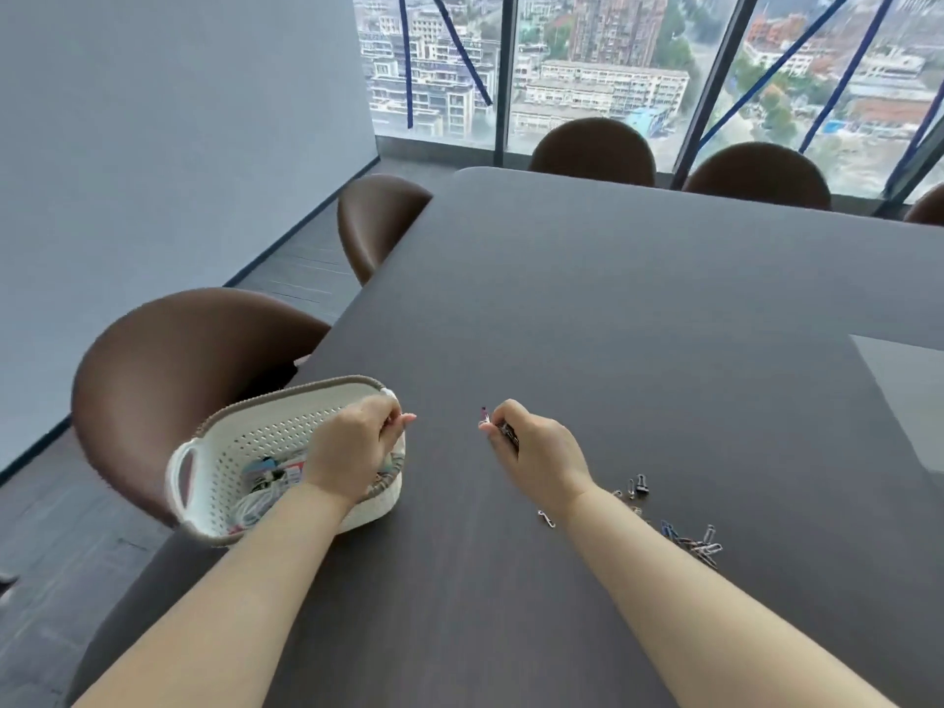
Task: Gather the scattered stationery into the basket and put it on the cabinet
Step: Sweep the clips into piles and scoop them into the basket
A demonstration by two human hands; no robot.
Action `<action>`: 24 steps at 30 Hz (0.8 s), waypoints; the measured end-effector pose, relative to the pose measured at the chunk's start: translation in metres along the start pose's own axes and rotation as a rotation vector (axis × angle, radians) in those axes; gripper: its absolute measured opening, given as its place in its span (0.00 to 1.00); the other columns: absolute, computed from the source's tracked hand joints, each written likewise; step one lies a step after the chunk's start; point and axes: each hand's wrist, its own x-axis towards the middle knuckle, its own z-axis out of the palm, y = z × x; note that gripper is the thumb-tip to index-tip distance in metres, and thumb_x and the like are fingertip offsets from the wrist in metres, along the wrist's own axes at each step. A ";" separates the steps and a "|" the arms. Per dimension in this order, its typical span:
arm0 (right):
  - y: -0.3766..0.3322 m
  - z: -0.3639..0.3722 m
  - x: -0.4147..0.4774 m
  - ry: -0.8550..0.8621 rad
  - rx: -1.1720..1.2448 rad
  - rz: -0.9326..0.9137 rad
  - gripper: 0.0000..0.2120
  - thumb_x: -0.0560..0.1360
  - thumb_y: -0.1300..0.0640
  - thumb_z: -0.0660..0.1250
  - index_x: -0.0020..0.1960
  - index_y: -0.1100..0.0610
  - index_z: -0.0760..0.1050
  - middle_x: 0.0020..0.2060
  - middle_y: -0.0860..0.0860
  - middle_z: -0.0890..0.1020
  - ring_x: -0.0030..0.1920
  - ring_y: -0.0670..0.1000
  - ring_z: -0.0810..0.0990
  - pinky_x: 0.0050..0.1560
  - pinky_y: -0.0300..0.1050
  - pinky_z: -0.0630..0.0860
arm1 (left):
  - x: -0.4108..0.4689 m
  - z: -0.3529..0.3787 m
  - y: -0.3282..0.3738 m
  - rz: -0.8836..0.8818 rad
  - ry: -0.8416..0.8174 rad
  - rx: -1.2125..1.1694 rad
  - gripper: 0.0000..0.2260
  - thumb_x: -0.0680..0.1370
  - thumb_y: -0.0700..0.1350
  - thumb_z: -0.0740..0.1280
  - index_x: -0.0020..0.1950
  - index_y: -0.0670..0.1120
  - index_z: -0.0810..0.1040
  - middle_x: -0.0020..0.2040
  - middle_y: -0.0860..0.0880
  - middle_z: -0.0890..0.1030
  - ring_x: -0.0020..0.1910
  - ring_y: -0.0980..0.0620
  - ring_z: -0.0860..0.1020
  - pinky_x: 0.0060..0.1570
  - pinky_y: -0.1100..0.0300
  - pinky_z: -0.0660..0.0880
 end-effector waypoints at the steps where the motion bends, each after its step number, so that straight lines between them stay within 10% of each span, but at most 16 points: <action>1: -0.019 0.010 0.006 -0.006 0.015 -0.032 0.11 0.78 0.50 0.59 0.47 0.58 0.71 0.26 0.45 0.70 0.34 0.55 0.67 0.35 0.45 0.64 | -0.004 -0.013 -0.015 -0.042 -0.001 0.030 0.09 0.73 0.46 0.71 0.36 0.42 0.77 0.29 0.46 0.78 0.27 0.43 0.76 0.28 0.61 0.69; 11: -0.119 0.087 0.051 -0.058 -0.012 -0.194 0.10 0.78 0.54 0.60 0.50 0.60 0.75 0.46 0.55 0.81 0.43 0.58 0.78 0.41 0.47 0.72 | -0.031 -0.052 -0.109 -0.184 -0.273 0.000 0.10 0.78 0.45 0.63 0.56 0.46 0.81 0.51 0.49 0.80 0.52 0.48 0.77 0.49 0.56 0.74; 19: -0.123 0.119 0.065 -0.242 -0.209 -0.102 0.12 0.77 0.56 0.62 0.60 0.54 0.75 0.60 0.50 0.76 0.61 0.53 0.72 0.58 0.46 0.70 | -0.040 -0.070 -0.131 -0.058 -0.211 0.056 0.08 0.76 0.44 0.65 0.52 0.46 0.82 0.50 0.48 0.80 0.50 0.48 0.77 0.49 0.56 0.74; 24: -0.117 0.124 0.060 -0.219 -0.341 -0.025 0.12 0.80 0.53 0.55 0.51 0.58 0.75 0.45 0.55 0.82 0.43 0.57 0.79 0.41 0.46 0.76 | -0.045 -0.070 -0.131 -0.055 -0.194 0.094 0.05 0.73 0.43 0.69 0.47 0.46 0.82 0.45 0.48 0.79 0.45 0.48 0.79 0.42 0.56 0.76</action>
